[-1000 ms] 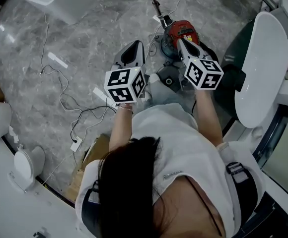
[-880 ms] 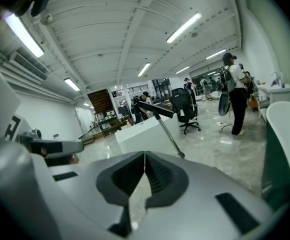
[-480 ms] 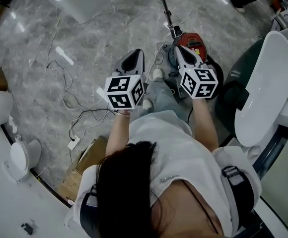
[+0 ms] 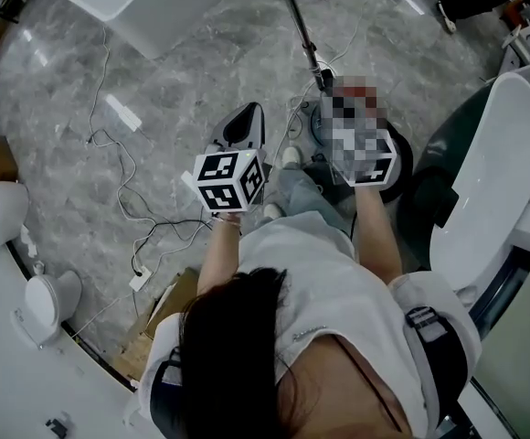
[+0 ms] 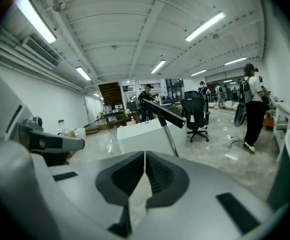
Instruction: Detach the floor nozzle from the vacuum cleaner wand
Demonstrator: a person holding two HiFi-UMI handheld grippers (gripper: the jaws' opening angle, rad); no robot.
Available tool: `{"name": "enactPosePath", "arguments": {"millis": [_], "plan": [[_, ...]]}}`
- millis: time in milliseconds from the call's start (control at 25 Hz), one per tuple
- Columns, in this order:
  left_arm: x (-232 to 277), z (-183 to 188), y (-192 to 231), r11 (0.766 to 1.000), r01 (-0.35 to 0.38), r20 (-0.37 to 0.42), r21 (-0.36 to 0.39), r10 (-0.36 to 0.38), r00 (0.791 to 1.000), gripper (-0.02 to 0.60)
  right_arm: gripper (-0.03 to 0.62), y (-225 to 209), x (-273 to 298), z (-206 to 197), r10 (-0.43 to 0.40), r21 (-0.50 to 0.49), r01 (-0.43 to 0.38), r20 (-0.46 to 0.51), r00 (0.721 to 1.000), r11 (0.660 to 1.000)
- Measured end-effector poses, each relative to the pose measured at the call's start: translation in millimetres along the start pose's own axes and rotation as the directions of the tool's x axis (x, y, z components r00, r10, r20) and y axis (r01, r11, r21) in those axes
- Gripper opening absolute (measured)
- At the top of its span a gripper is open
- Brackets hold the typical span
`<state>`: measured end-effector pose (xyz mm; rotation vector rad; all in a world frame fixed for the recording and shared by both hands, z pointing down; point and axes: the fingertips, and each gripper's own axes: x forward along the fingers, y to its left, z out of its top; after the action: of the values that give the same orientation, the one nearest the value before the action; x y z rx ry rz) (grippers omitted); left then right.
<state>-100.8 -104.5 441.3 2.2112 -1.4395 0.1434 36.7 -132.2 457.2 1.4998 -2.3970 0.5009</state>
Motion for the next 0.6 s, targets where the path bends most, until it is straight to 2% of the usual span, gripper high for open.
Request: {"name": "enactPosePath", "arguments": {"millis": [400, 600], "plan": [[76.1, 32.7, 21.1, 1.000, -0.024, -0.023, 0.017, 0.025, 0.999, 0.005, 0.015, -44.9, 70.5, 36.5, 0.034, 0.004, -0.035, 0.009, 0.999, 0.999], [110.9, 45.3, 20.5, 1.000, -0.020, -0.032, 0.017, 0.020, 0.999, 0.005, 0.015, -60.5, 95.6, 56.9, 0.055, -0.029, -0.055, 0.008, 0.998, 0.998]]}}
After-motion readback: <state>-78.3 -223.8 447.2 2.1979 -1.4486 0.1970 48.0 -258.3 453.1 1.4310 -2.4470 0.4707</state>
